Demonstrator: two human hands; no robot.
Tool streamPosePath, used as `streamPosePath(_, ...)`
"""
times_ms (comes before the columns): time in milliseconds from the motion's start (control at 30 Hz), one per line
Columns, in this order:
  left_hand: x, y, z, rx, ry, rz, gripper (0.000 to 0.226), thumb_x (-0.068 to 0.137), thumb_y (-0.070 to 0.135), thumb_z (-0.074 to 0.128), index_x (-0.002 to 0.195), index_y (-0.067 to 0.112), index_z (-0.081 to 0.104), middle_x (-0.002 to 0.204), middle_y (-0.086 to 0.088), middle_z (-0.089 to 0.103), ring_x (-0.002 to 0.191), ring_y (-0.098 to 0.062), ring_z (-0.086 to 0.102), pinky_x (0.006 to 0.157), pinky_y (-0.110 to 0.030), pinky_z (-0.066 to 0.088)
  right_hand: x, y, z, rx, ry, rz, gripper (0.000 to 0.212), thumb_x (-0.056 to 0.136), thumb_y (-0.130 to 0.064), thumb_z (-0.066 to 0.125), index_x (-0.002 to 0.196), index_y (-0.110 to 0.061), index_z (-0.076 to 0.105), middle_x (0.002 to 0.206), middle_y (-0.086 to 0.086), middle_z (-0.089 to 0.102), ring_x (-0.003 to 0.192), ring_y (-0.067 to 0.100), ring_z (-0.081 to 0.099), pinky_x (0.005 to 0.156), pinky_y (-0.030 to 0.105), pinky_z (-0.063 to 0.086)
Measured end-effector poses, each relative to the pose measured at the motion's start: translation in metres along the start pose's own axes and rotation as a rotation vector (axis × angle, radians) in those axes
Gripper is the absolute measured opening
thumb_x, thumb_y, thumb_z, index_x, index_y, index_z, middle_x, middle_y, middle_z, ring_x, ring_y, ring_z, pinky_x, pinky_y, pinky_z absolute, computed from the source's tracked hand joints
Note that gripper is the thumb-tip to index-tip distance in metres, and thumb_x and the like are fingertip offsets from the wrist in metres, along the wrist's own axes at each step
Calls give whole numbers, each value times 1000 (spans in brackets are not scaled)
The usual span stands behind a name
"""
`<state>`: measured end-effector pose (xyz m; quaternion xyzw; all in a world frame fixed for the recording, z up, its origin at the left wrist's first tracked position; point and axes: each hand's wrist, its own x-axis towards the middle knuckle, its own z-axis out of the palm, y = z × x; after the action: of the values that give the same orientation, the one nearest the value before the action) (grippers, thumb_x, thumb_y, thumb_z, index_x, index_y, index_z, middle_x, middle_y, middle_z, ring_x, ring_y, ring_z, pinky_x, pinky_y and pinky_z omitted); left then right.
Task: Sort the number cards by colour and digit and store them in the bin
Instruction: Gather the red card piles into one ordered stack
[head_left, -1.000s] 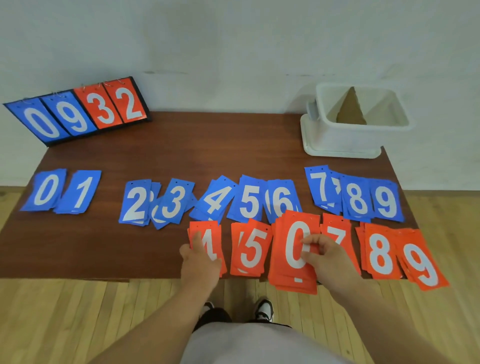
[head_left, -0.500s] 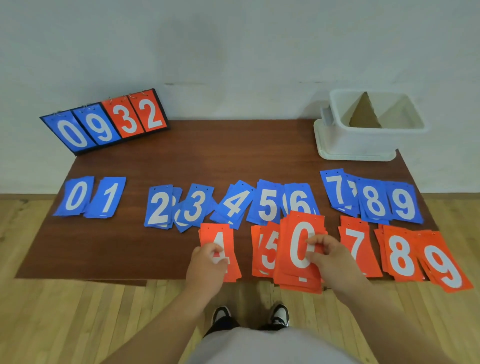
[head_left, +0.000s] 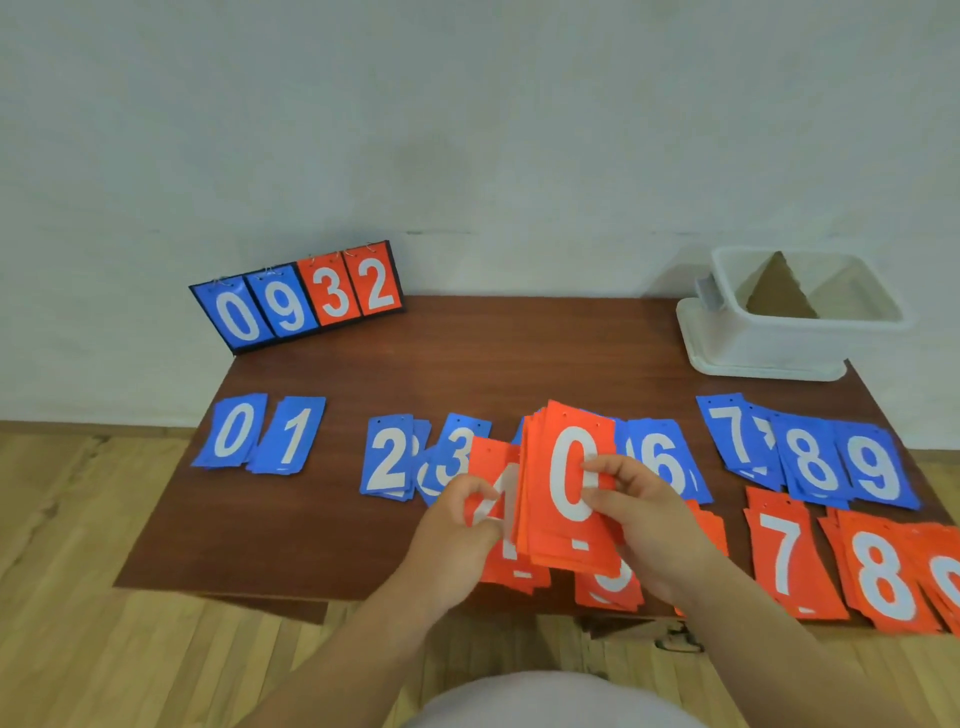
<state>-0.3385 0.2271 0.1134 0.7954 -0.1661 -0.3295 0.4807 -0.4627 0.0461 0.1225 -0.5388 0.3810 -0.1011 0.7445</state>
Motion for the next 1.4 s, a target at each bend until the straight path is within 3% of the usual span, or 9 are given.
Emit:
streamPosePath(200,8,15,-9,-128,-108,101,19,99,20,53,96,37,60,75,11,53,65,-7,45,64,-21,38,-7,3,21,-438,70,-35,22,94,-13,65,103,-33,68,112,-8,68,101,15,68,89,40,59)
streamPosePath(400,16,25,-4,-94,-389,87,25,83,21,50,103,36,55,65,15,51,60,-5,46,59,-20,39,-11,0,31,-364,-8,-15,12,95,-13,62,96,-23,69,92,11,71,75,29,65,70,34,55)
streamPosePath(533,27,22,14,35,-426,112,38,83,8,49,103,40,56,80,-3,63,64,-20,55,60,-30,46,-9,7,11,-425,110,-40,24,90,-7,65,88,-30,69,77,1,67,62,15,54,58,29,47)
streamPosePath(733,43,4,63,152,-373,87,32,88,12,56,104,39,56,97,7,61,81,-5,58,72,-27,50,-9,19,-41,-538,323,-28,21,89,-7,65,92,-28,68,103,-13,68,92,12,64,79,32,54)
streamPosePath(867,55,-16,104,297,-284,-29,27,87,28,67,111,33,53,105,10,56,91,-6,59,72,-24,48,-10,24,-91,-517,414,21,22,91,-8,62,95,-29,66,108,-15,64,89,11,63,64,27,48)
streamPosePath(1000,65,-33,154,369,-98,-179,55,74,40,77,121,29,52,119,2,53,104,-19,62,88,-36,58,-9,18,-144,-532,394,57,22,93,-10,61,97,-31,65,106,-16,64,87,13,64,67,32,55)
streamPosePath(1100,66,-35,188,541,10,-301,84,75,46,75,144,25,32,132,-6,42,124,-31,48,99,-42,51,-7,10,-183,-529,370,50,21,94,-10,62,96,-31,66,106,-17,63,89,13,64,68,33,57)
streamPosePath(1233,64,-28,225,725,89,-378,109,73,54,79,150,32,5,139,-6,25,129,-33,32,98,-46,48,2,3,-227,-555,315,33,21,94,-10,64,94,-31,65,113,-13,61,98,12,60,74,27,51)
streamPosePath(1400,61,-24,246,614,175,-439,108,70,42,89,144,38,10,134,-9,27,122,-36,45,92,-47,54,7,1,-262,-581,240,57,21,96,-12,63,93,-32,66,108,-15,62,95,10,60,65,21,49)
